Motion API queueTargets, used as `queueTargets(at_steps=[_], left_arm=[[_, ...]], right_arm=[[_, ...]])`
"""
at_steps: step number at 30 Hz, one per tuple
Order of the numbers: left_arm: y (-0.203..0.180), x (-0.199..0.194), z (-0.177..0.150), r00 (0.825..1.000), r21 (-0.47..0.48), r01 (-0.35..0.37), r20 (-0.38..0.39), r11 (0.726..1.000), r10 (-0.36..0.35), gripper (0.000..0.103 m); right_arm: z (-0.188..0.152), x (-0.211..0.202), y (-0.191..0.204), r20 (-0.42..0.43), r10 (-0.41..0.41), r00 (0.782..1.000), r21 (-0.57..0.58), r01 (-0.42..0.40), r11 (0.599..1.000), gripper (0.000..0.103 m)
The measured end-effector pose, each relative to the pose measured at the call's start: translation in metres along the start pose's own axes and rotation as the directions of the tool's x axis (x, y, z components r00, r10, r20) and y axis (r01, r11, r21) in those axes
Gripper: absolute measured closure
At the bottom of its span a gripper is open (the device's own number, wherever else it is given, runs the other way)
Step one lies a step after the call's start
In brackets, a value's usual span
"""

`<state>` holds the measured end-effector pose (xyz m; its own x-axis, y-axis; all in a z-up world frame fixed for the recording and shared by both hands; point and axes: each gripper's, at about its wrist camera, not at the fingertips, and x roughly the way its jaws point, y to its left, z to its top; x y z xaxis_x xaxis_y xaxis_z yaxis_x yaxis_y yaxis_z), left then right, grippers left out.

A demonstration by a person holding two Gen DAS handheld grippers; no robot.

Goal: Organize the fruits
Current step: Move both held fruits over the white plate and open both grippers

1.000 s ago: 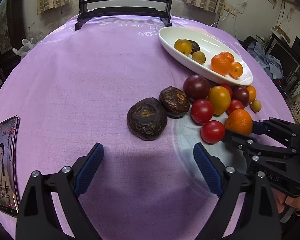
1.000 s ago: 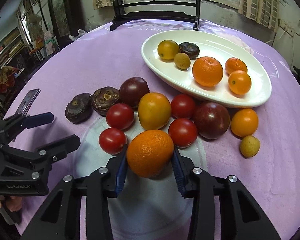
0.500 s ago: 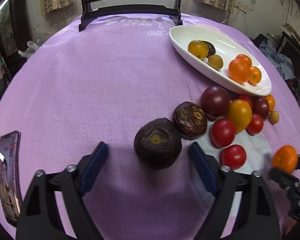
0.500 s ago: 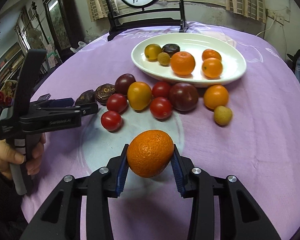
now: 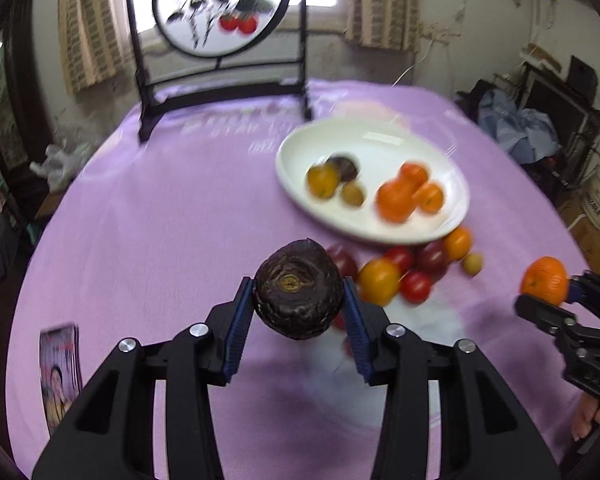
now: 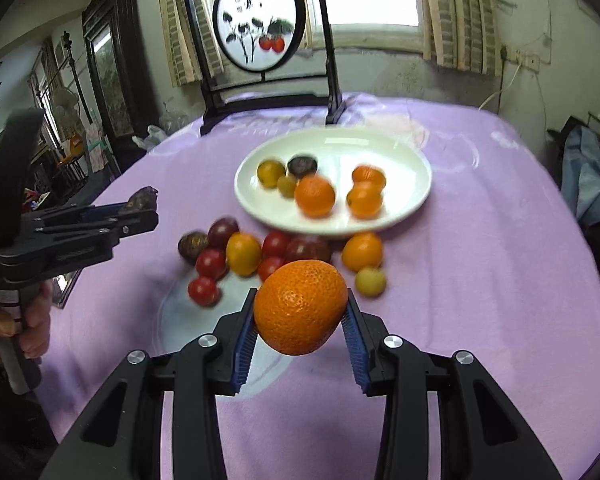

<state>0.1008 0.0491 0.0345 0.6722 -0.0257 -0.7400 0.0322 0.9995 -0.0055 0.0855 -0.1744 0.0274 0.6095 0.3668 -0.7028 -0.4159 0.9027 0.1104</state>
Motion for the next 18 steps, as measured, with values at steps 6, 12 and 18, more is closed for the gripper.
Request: queueTargets(at_steps=[6, 12, 18], left_arm=[[-0.027, 0.013, 0.060, 0.998, 0.027, 0.024, 0.058, 0.999, -0.026, 0.060], [-0.039, 0.094, 0.106, 0.999, 0.002, 0.031, -0.028, 1.000, -0.030, 0.060], [-0.037, 0.167, 0.129, 0.993, -0.010, -0.011, -0.115, 1.000, 0.010, 0.060]], right_arm=[[0.048, 0.008, -0.014, 0.074, -0.032, 0.997, -0.029, 0.034, 0.999, 0.062], [0.098, 0.067, -0.033, 0.039, -0.024, 0.999, -0.019, 0.025, 1.000, 0.062], [0.127, 0.139, -0.045, -0.024, -0.035, 0.999, -0.029, 0.035, 0.999, 0.062]])
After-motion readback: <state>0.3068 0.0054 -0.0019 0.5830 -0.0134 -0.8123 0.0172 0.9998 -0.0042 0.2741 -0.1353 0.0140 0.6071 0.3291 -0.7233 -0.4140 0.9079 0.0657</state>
